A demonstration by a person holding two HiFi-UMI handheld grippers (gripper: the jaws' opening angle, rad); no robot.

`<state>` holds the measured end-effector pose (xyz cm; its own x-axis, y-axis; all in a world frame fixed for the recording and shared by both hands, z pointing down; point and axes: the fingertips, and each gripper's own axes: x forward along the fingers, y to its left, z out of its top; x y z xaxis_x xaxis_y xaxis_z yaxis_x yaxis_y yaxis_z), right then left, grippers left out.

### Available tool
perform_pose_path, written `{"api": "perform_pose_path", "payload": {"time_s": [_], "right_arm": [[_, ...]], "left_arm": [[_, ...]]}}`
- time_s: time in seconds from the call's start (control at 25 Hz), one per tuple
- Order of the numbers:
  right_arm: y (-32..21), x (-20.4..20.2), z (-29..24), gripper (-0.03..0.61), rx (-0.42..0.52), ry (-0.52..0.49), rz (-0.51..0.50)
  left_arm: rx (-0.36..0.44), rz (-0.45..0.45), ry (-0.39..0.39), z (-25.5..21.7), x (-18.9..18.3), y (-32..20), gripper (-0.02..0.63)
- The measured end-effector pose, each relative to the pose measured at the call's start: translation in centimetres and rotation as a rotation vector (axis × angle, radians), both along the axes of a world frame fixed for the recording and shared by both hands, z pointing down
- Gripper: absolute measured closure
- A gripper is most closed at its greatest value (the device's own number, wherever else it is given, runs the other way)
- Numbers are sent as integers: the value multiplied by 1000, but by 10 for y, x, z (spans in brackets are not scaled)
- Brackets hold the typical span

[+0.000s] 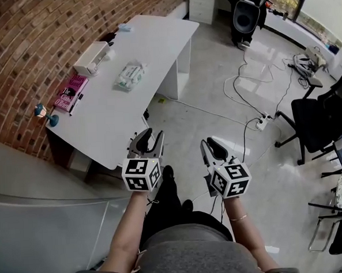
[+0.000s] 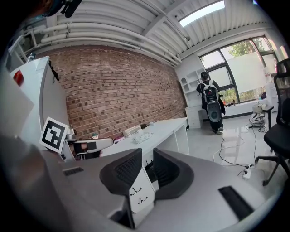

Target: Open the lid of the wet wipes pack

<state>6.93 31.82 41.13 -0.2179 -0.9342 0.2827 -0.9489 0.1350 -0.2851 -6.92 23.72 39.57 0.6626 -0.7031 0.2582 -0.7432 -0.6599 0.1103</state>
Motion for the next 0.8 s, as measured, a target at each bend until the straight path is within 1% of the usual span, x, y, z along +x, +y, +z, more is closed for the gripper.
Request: {"api": "perform_pose_path", "payload": {"time_s": [0.12, 0.32, 0.6, 0.8], "right_arm": [[-25, -1, -1, 502, -2, -1, -5], [-81, -2, -4, 503, 8, -1, -12], [-160, -22, -6, 500, -13, -2, -41], [-206, -34, 1, 500, -25, 25, -66]], "left_arm": [[2, -6, -9, 2, -3, -24, 468], [7, -7, -14, 4, -3, -77, 463], [-6, -19, -35, 9, -14, -151, 463], [-15, -45, -35, 11, -27, -196, 463]]}}
